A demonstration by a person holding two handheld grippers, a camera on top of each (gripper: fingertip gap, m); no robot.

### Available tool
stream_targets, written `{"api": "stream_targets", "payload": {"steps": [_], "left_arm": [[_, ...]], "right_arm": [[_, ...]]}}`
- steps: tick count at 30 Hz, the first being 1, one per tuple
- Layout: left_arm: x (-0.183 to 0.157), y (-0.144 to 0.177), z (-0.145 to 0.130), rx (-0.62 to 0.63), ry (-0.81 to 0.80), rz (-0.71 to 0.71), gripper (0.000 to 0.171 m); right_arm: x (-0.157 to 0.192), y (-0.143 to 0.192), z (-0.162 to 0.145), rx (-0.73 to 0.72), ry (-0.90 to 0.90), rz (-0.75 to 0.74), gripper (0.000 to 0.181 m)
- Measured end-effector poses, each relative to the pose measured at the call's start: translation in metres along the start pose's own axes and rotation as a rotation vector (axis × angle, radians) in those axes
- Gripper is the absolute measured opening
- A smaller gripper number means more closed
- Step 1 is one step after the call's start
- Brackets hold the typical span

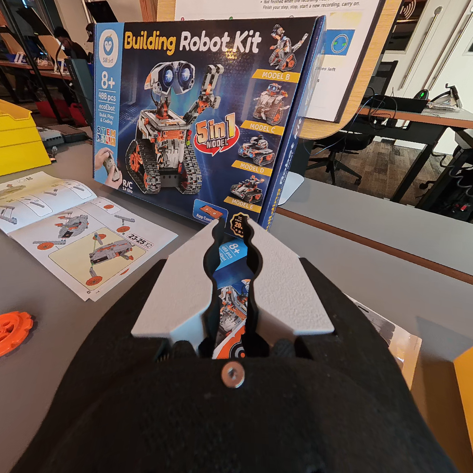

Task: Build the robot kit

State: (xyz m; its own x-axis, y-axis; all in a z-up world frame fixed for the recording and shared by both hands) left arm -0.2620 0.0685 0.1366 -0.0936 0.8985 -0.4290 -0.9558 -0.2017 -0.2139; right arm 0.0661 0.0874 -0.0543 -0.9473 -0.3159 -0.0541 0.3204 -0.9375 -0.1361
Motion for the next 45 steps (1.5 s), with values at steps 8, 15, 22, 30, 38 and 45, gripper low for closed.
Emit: {"api": "stream_targets", "payload": {"steps": [8, 15, 22, 30, 38, 45], "left_arm": [[-0.002, 0.002, 0.002, -0.010, -0.009, 0.004, 0.005], [-0.003, -0.003, -0.001, -0.010, 0.003, -0.027, 0.005], [-0.005, -0.007, -0.004, 0.005, 0.013, -0.047, 0.005], [-0.004, -0.007, -0.004, 0.000, 0.015, -0.044, 0.005], [-0.005, -0.008, -0.006, 0.009, 0.017, -0.048, 0.005], [0.003, -0.007, -0.012, 0.065, 0.003, -0.012, 0.005]], "right_arm": [[0.004, -0.001, 0.002, 0.001, 0.009, 0.016, 0.012], [0.010, -0.004, -0.001, 0.026, 0.018, 0.052, 0.012], [0.019, -0.007, -0.009, 0.081, 0.086, 0.095, 0.013], [0.035, -0.012, -0.022, 0.175, 0.206, 0.175, 0.013], [0.051, -0.016, -0.034, 0.247, 0.295, 0.259, 0.013], [0.058, -0.016, -0.035, 0.258, 0.339, 0.282, 0.013]]}}
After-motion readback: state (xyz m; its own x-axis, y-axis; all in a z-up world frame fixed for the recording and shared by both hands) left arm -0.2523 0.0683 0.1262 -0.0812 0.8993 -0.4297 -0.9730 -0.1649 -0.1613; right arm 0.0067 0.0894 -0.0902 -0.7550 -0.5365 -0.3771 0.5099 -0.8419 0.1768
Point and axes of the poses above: each gripper's, where its closed fingertips meet, y back along the fingers, z out of its top, x = y × z across the jaws, the point moved 6 cm from there along y, back along the fingers, and after that the axes turned 15 degrees about -x, right-handed, at the moved point
